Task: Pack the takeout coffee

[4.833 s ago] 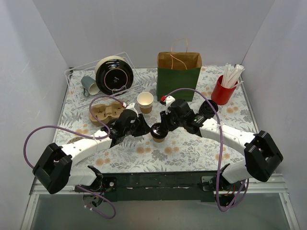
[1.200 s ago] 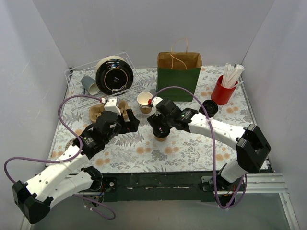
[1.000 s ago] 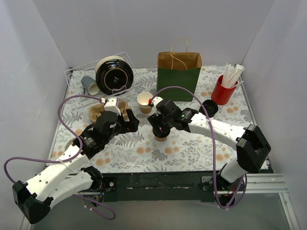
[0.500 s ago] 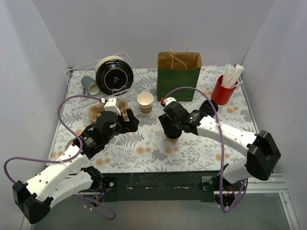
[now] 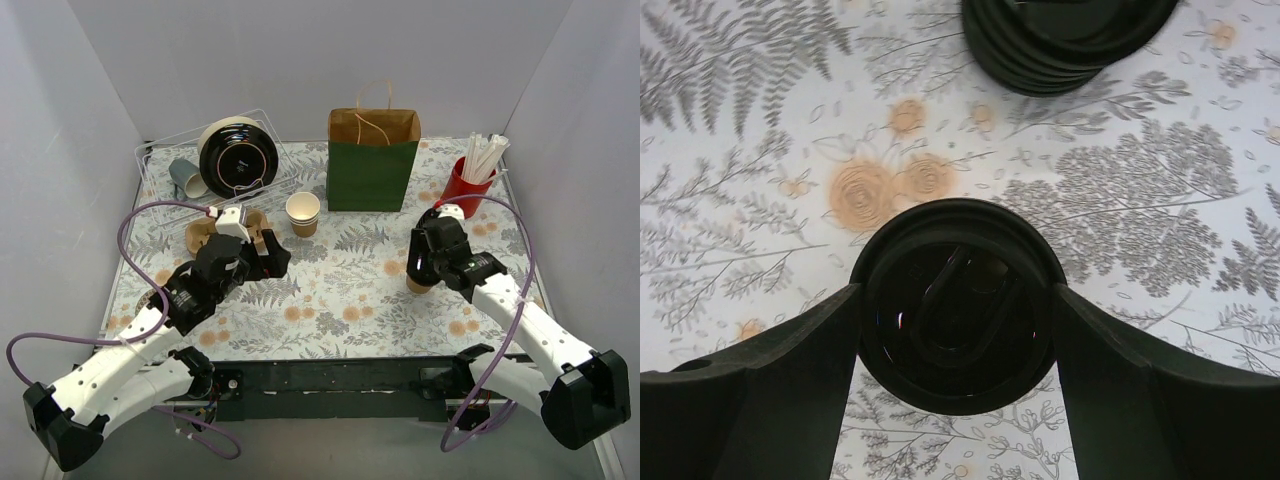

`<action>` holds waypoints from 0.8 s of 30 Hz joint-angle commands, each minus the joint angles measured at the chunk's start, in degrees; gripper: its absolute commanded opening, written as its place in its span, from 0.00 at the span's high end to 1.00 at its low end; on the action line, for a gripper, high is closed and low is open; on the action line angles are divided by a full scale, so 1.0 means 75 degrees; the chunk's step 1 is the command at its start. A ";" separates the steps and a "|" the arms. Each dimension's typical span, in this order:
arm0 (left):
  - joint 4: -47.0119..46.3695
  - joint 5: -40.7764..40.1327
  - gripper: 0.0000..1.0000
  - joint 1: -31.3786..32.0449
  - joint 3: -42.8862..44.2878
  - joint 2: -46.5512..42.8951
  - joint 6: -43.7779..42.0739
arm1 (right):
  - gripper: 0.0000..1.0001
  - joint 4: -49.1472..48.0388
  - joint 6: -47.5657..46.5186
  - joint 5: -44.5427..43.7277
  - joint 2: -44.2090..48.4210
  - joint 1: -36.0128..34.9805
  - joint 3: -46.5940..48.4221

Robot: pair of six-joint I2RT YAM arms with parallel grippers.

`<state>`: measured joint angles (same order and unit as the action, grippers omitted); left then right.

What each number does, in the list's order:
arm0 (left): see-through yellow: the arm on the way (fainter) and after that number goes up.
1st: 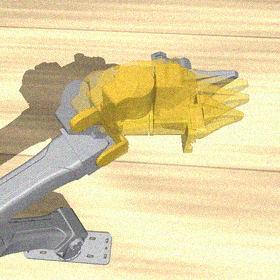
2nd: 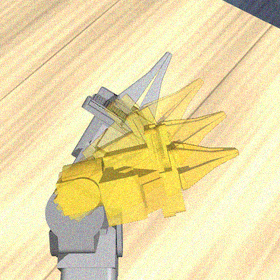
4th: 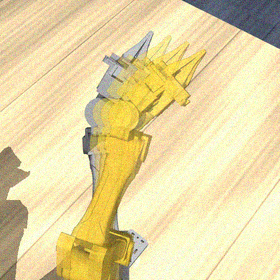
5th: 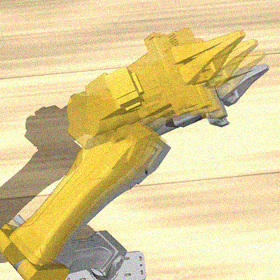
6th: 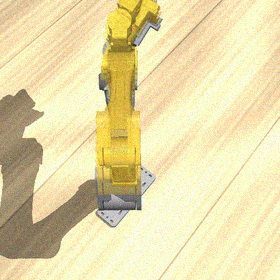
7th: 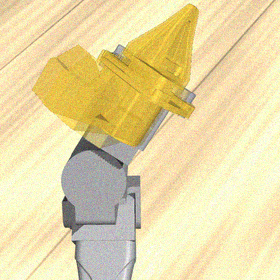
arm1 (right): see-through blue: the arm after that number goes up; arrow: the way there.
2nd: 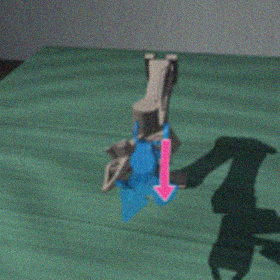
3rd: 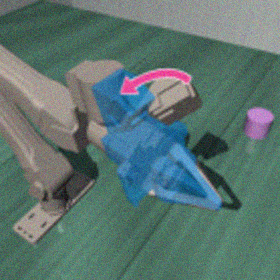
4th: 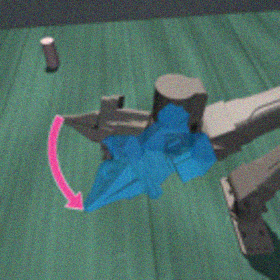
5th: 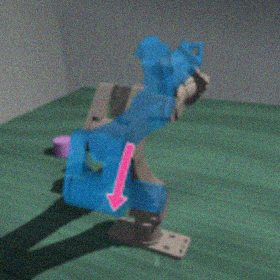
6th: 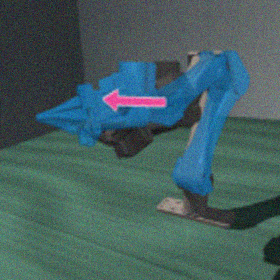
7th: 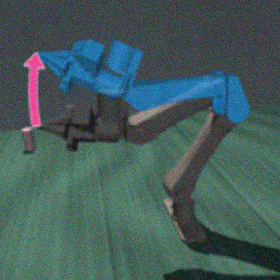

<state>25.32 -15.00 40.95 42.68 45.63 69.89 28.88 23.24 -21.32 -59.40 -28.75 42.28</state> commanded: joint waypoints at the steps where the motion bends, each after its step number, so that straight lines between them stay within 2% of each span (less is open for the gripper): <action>1: -0.0118 0.0231 0.02 -0.0011 -0.0053 -0.0049 -0.0084 | 0.21 0.0520 0.0042 -0.0368 0.0127 0.0831 -0.0352; 8: -0.0165 0.0547 0.02 -0.0011 -0.0124 -0.0165 -0.0072 | 0.18 0.0625 0.0298 -0.0590 0.0208 0.1513 -0.0493; 18: -0.0118 0.0454 0.02 -0.0011 -0.0112 -0.0282 -0.0072 | 0.01 0.0895 0.0276 -0.0555 0.0466 0.1666 -0.0084; 24: -0.0095 0.0395 0.02 -0.0011 -0.0100 -0.0329 -0.0084 | 0.01 0.1270 0.0159 -0.0767 0.0385 0.1701 0.0537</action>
<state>24.86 -11.55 40.95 42.44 44.29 69.87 35.22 25.15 -24.97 -56.49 -16.49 41.87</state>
